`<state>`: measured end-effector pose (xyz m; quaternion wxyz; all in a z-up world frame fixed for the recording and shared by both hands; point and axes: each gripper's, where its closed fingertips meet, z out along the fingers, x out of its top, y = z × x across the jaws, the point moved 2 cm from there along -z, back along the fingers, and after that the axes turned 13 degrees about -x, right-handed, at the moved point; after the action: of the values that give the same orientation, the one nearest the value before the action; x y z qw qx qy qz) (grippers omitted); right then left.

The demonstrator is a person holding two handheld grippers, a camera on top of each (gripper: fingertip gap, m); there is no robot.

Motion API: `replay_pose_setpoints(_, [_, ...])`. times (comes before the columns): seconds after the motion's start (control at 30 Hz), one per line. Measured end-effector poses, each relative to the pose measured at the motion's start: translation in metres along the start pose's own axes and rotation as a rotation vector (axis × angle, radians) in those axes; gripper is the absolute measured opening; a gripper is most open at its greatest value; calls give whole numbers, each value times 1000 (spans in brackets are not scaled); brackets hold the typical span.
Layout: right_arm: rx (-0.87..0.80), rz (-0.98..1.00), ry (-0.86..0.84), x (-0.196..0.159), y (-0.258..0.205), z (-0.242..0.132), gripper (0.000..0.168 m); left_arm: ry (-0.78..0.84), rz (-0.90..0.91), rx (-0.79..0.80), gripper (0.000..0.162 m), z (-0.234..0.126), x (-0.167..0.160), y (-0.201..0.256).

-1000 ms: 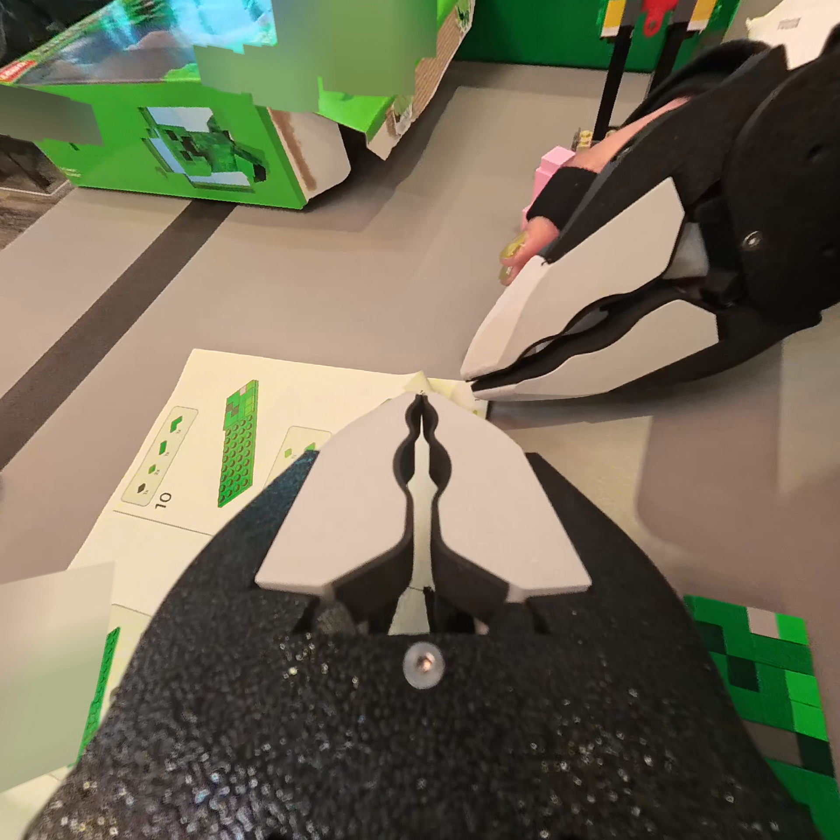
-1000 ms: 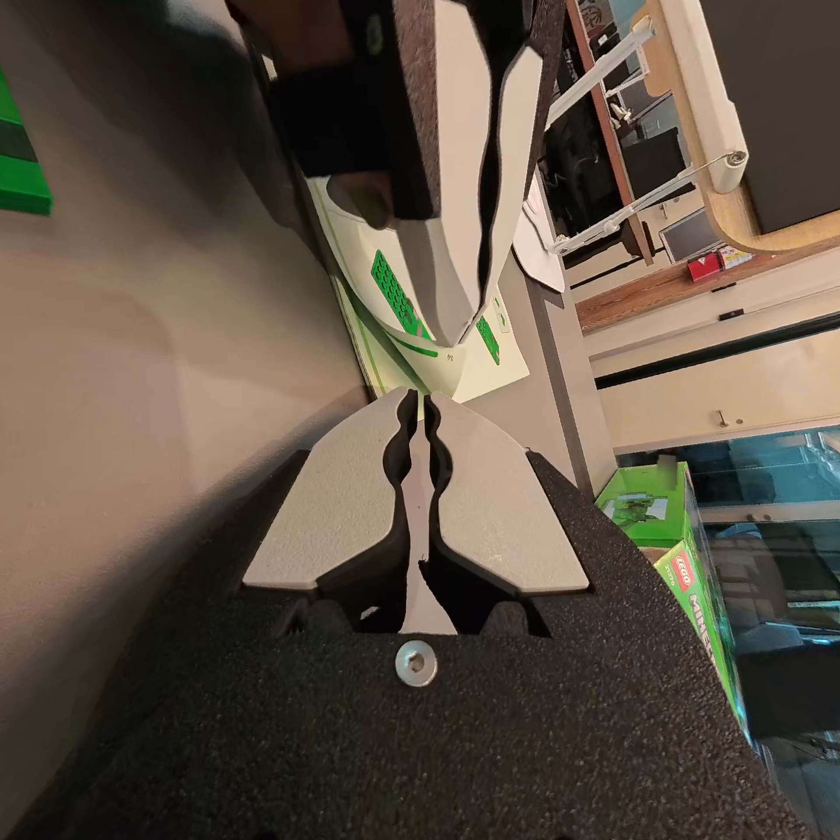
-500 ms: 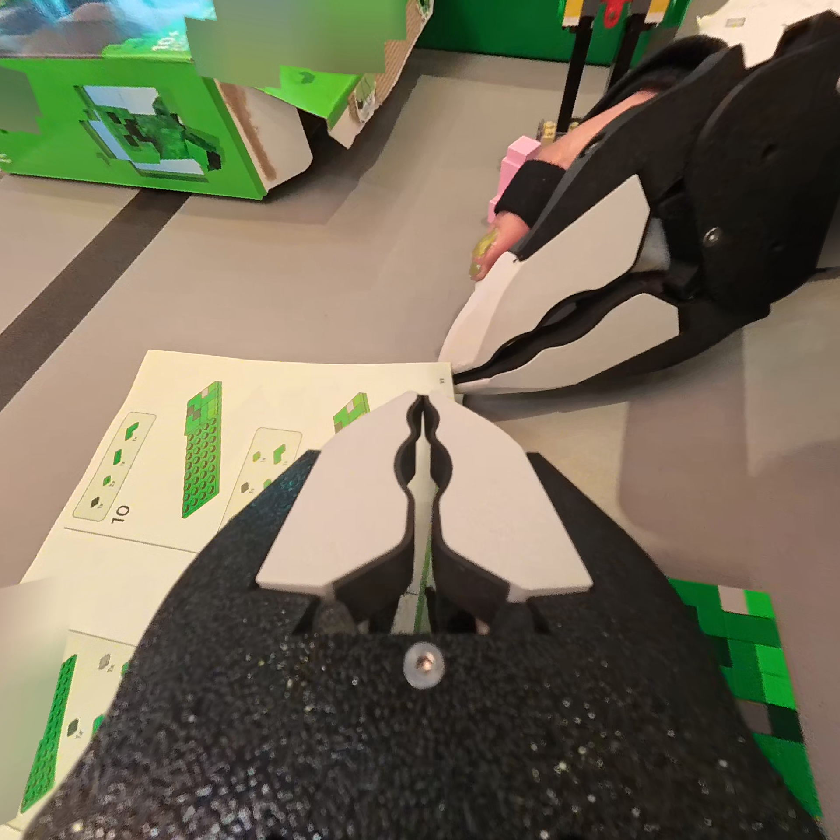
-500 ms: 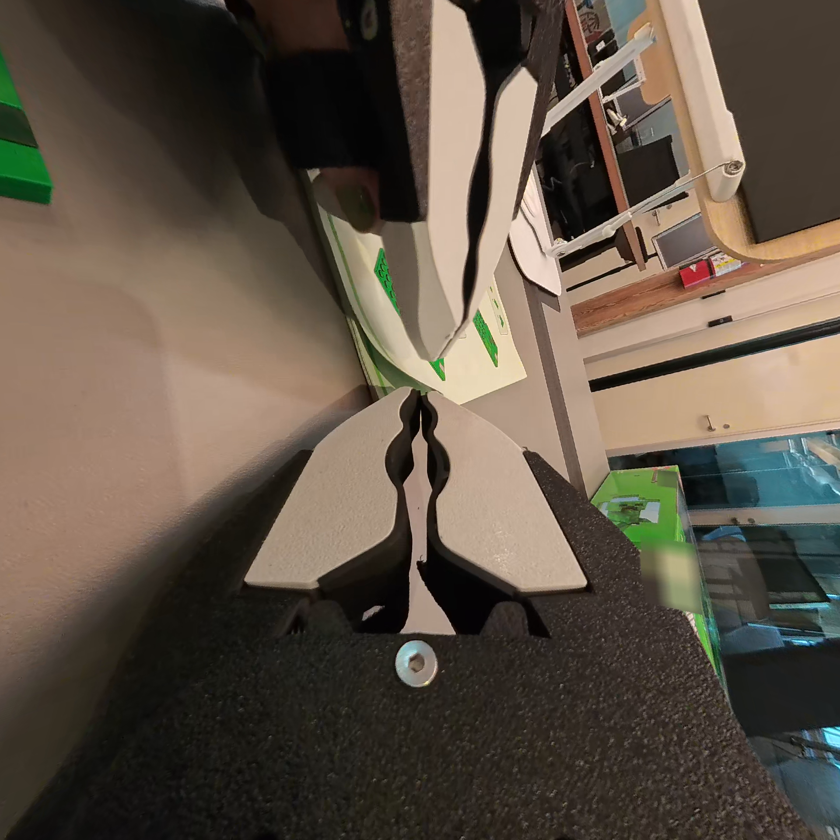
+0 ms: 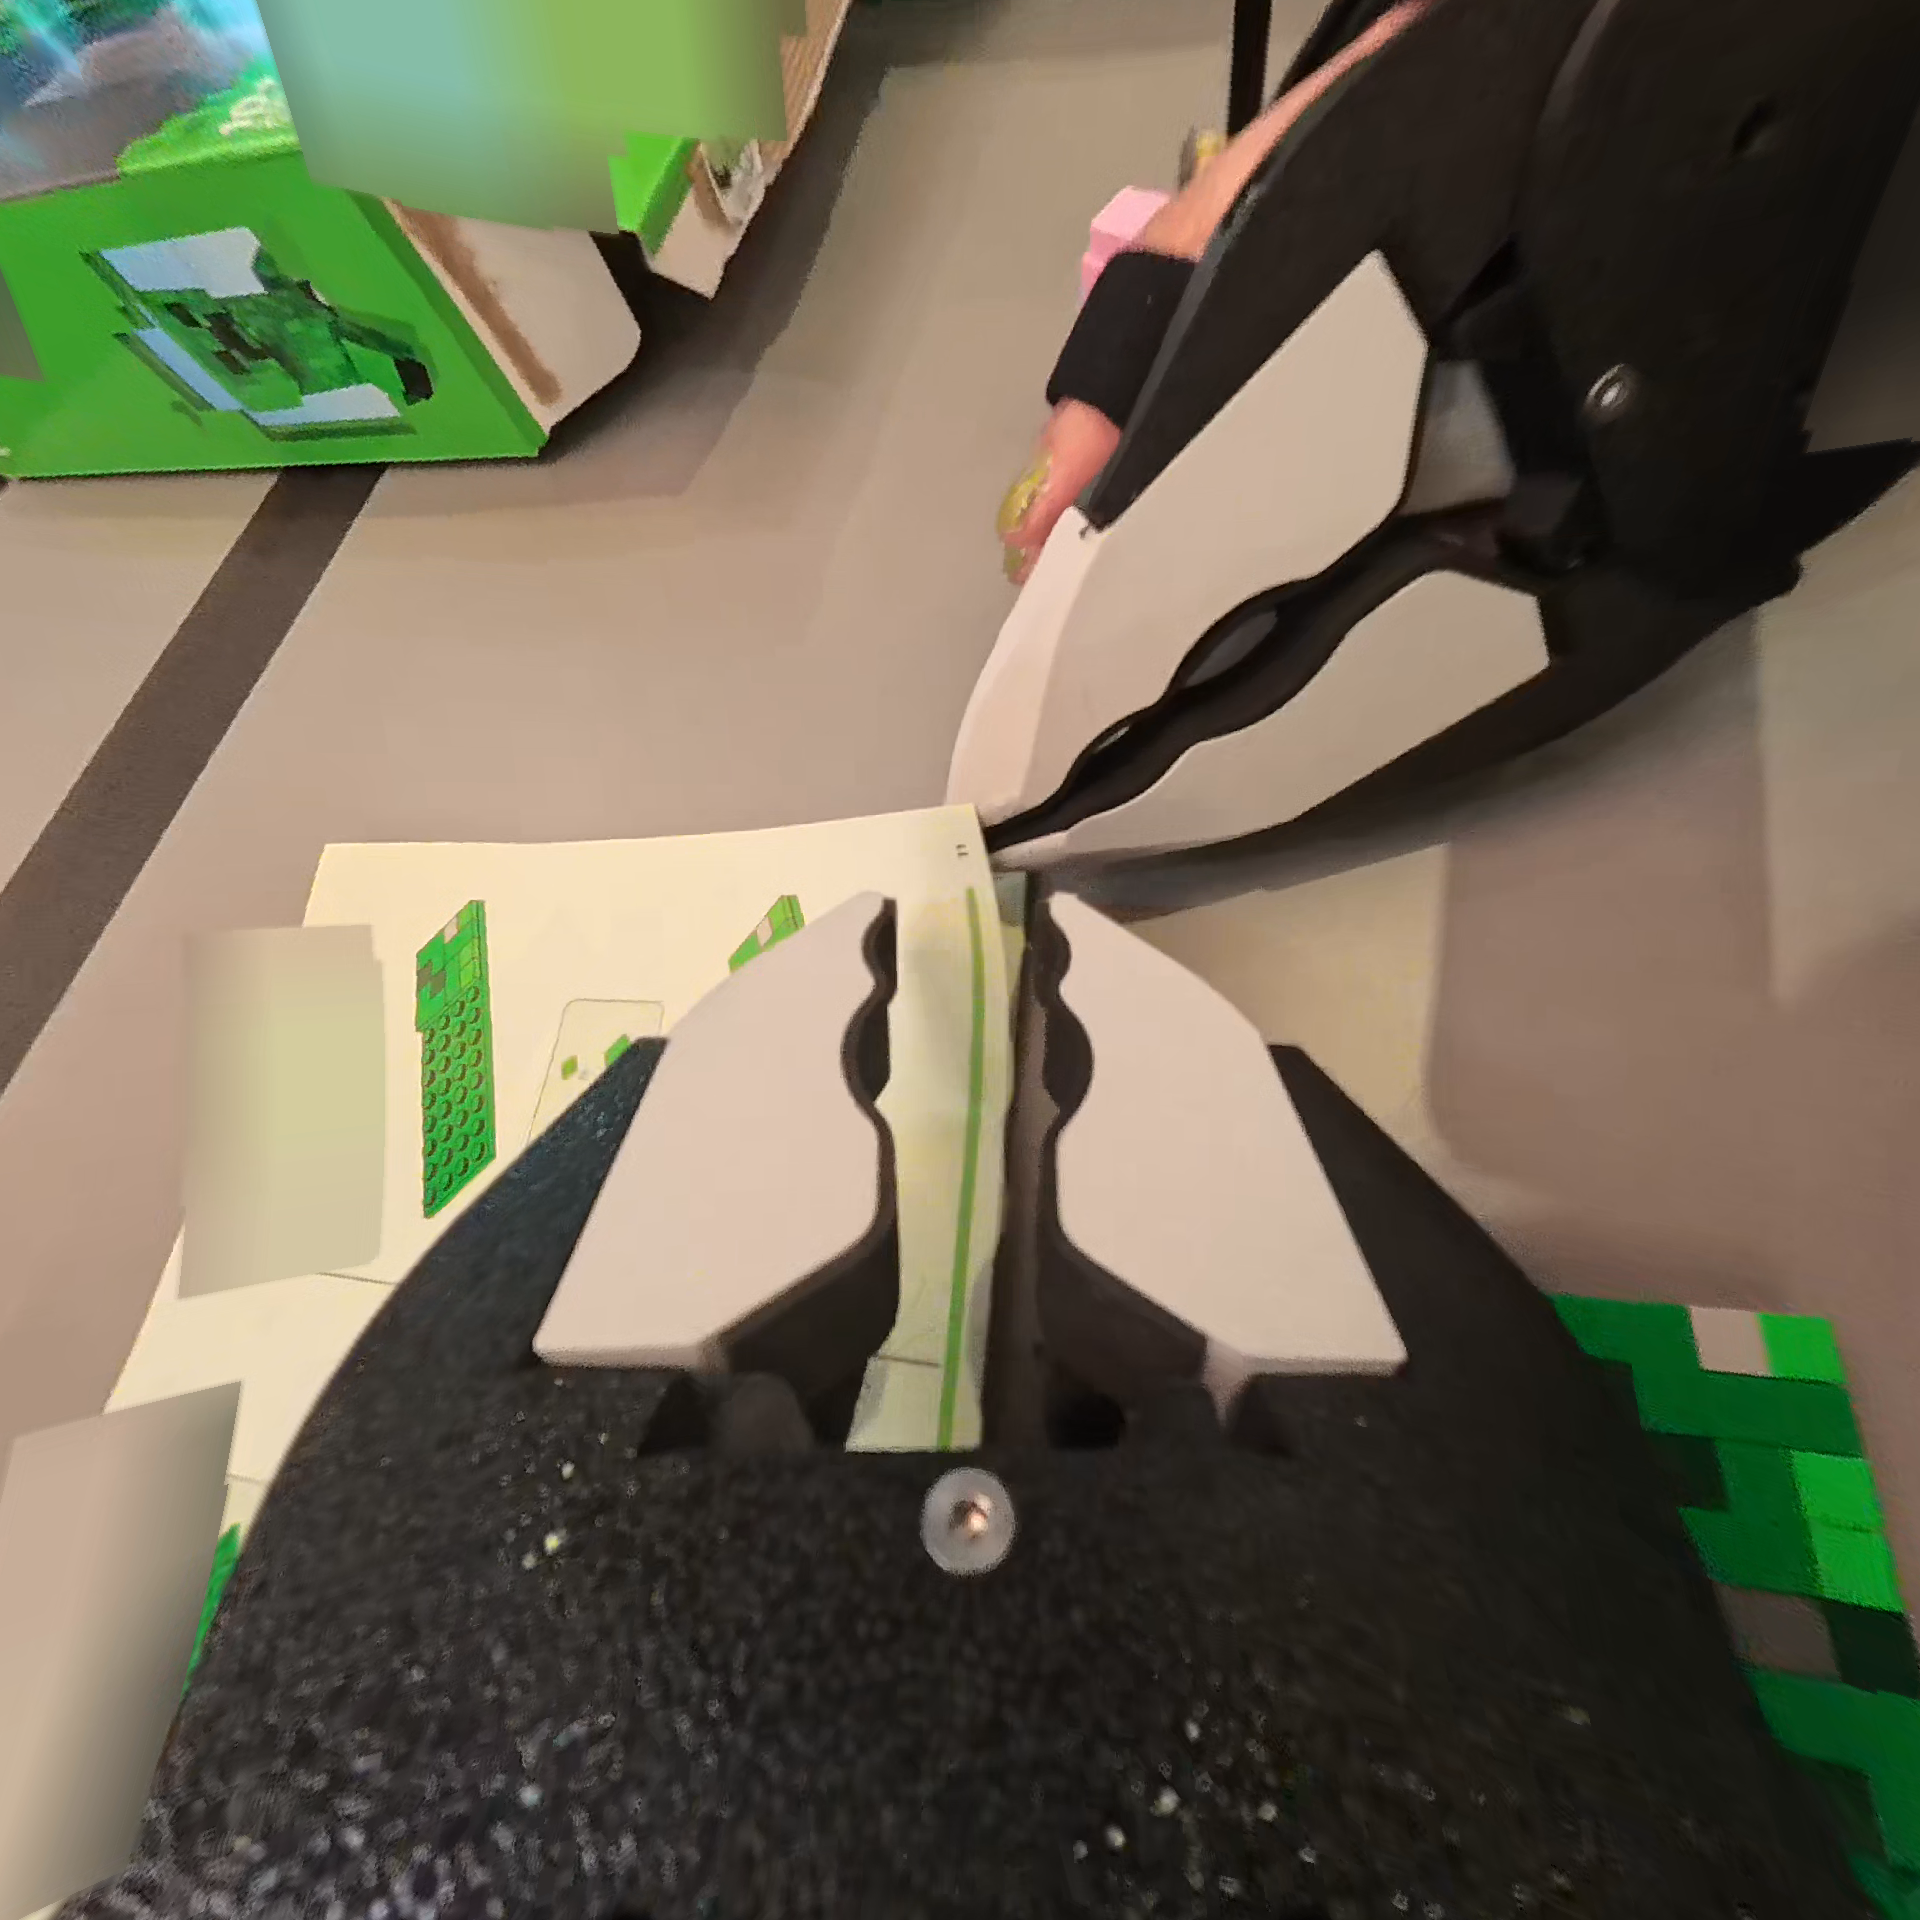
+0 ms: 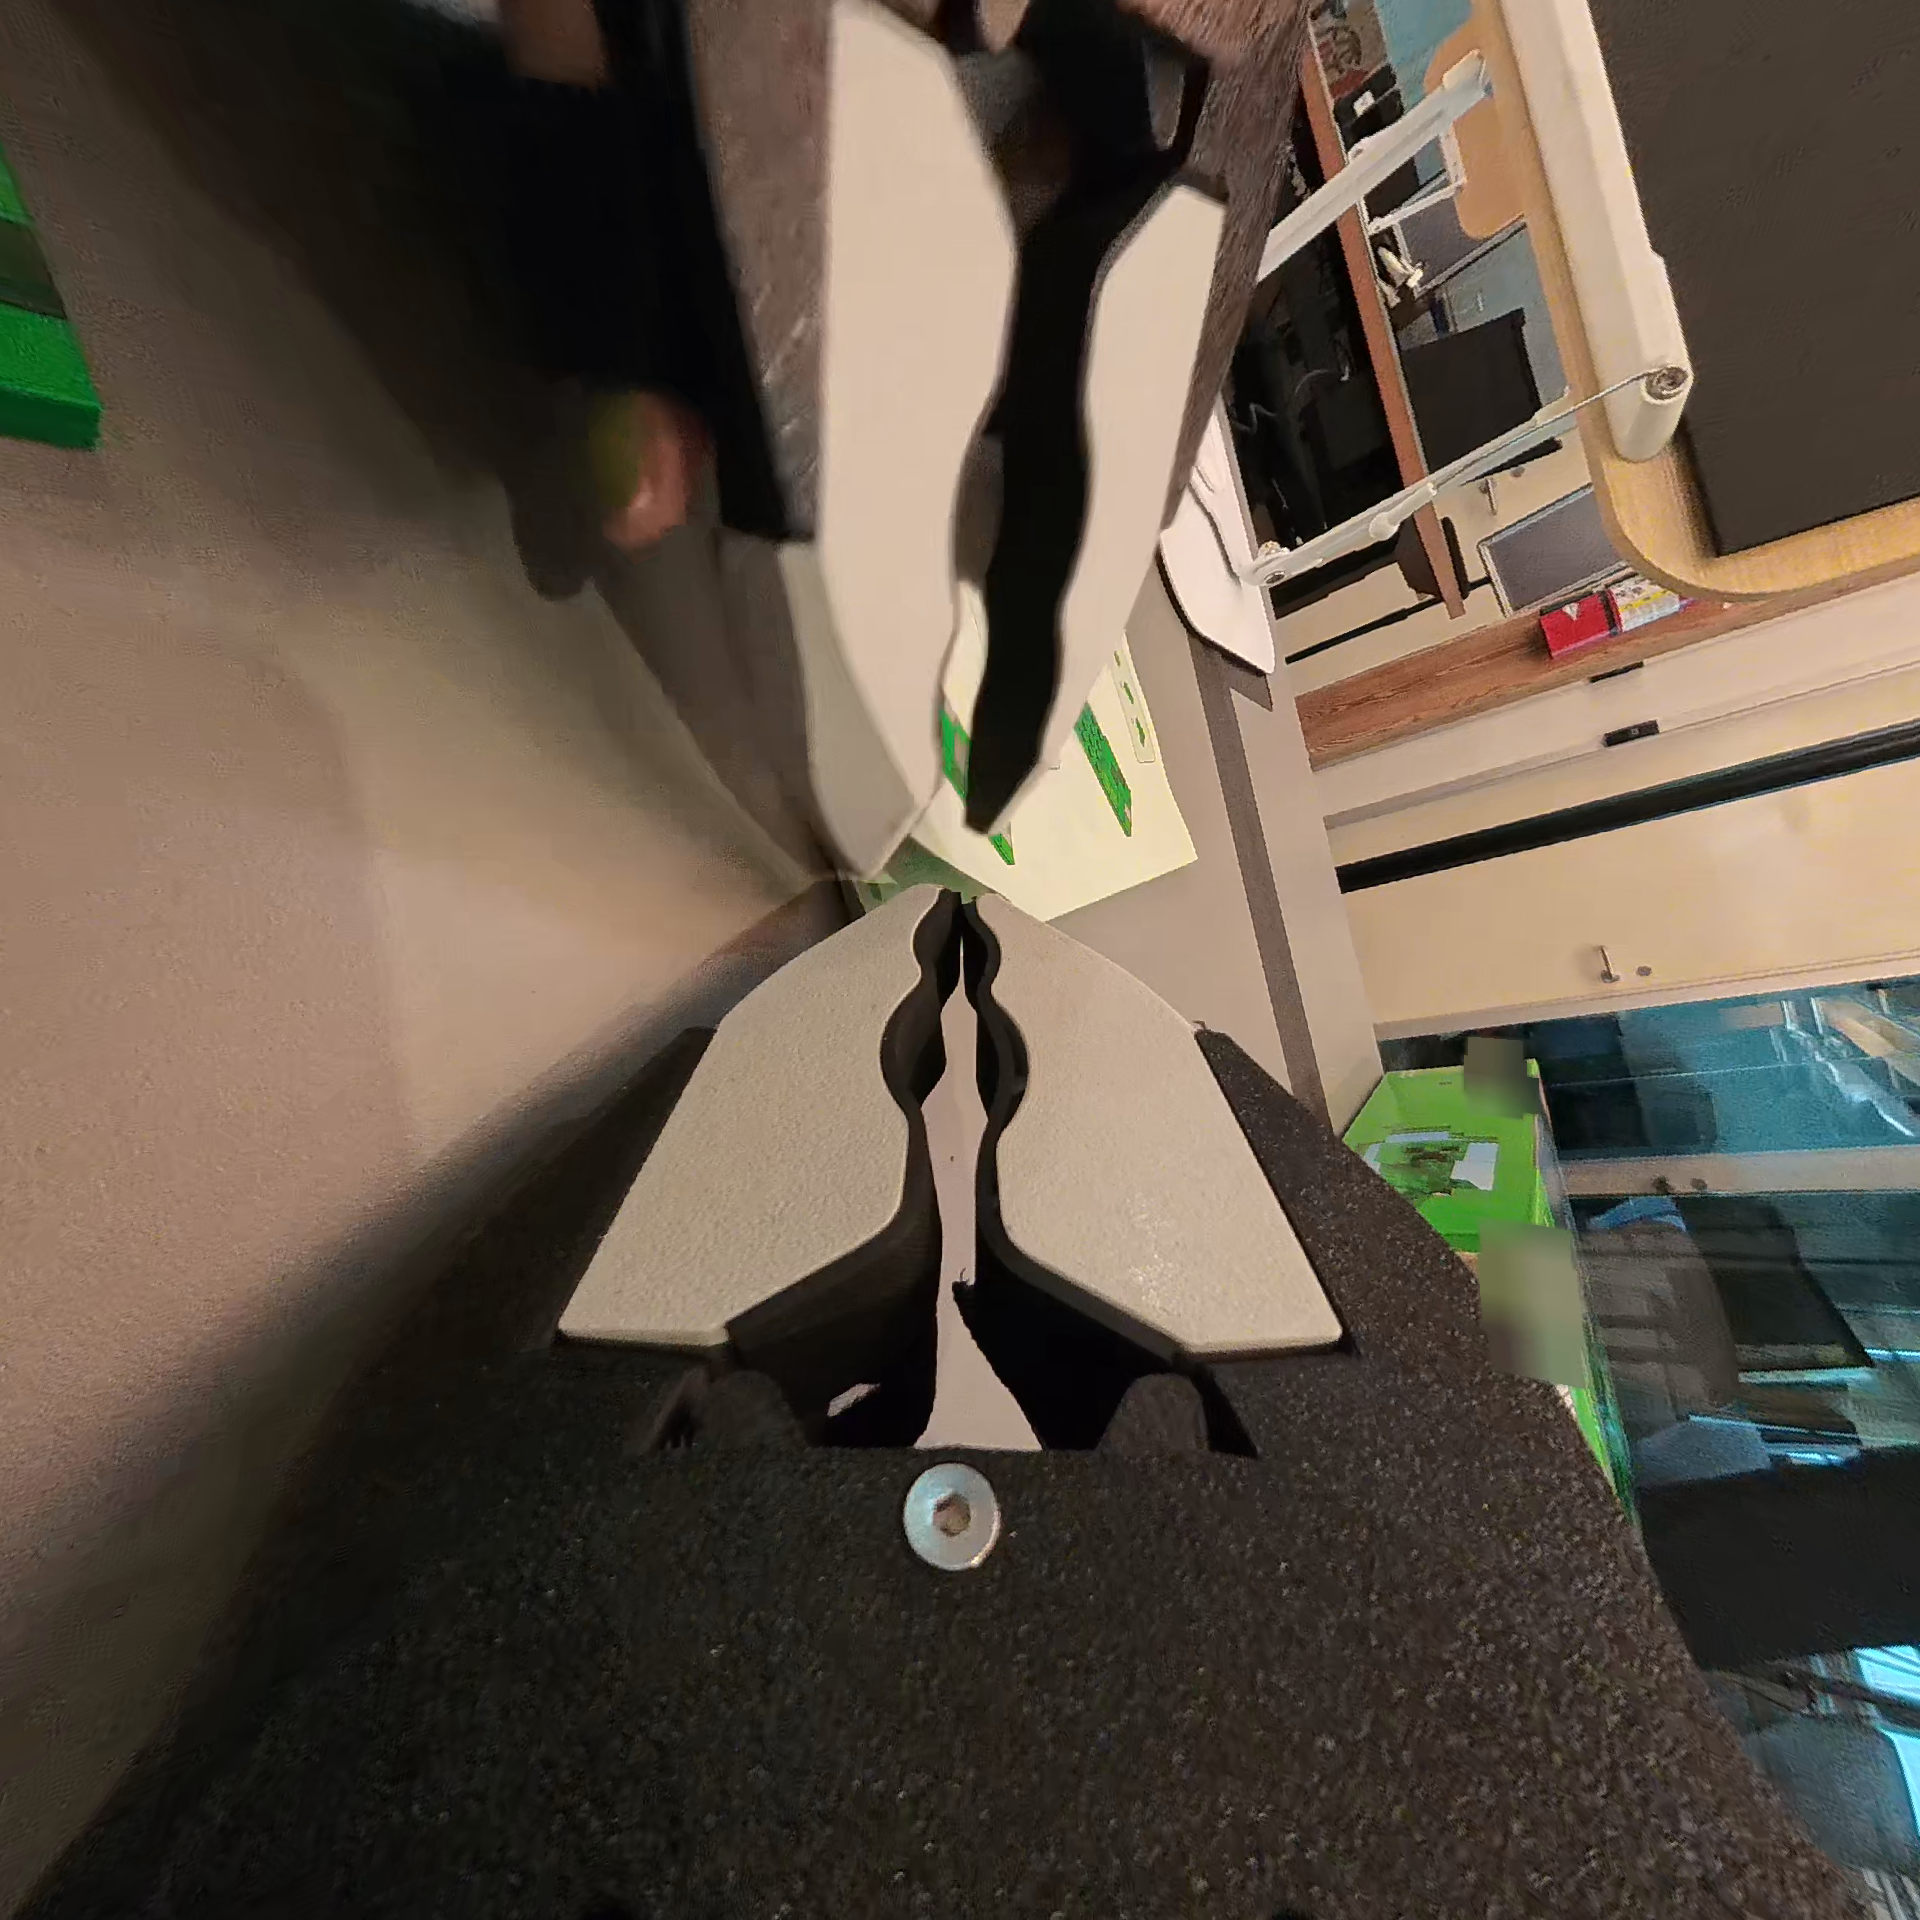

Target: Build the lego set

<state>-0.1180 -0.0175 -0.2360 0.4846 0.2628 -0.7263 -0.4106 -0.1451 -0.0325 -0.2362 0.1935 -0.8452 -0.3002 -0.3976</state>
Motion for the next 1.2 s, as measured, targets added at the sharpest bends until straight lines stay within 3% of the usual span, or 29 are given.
replay_pose_setpoints(0.1, [-7,-3,2,0,1,0,1,-47,36,49,20,3,-3,-2])
replay_pose_setpoints(0.17, [-16,-6,4,0,2,0,1,-58,58,92,2,0,-2,-5])
replay_pose_setpoints(0.23, [-29,-6,2,0,3,0,3,-33,63,128,0,-6,1,-8])
replay_pose_setpoints(0.47, [-110,93,7,-1,21,-4,14,325,25,335,0,-78,27,-20])
replay_pose_setpoints(0.6, [-134,385,81,23,41,-8,17,591,-35,347,0,-127,28,-12])
replay_pose_setpoints(0.7, [-33,679,130,54,47,-3,33,698,-95,326,0,-149,19,-8])
replay_pose_setpoints(0.87, [204,1193,133,101,67,17,34,668,-35,367,0,-162,8,-1])
replay_pose_setpoints(0.97, [386,1455,65,110,83,35,53,579,56,379,0,-147,12,8])
replay_pose_setpoints(1.07, [533,1576,-64,105,91,49,62,434,187,470,0,-133,15,10])
replay_pose_setpoints(1.2, [609,1569,-265,98,88,61,61,329,302,521,0,-120,18,13])
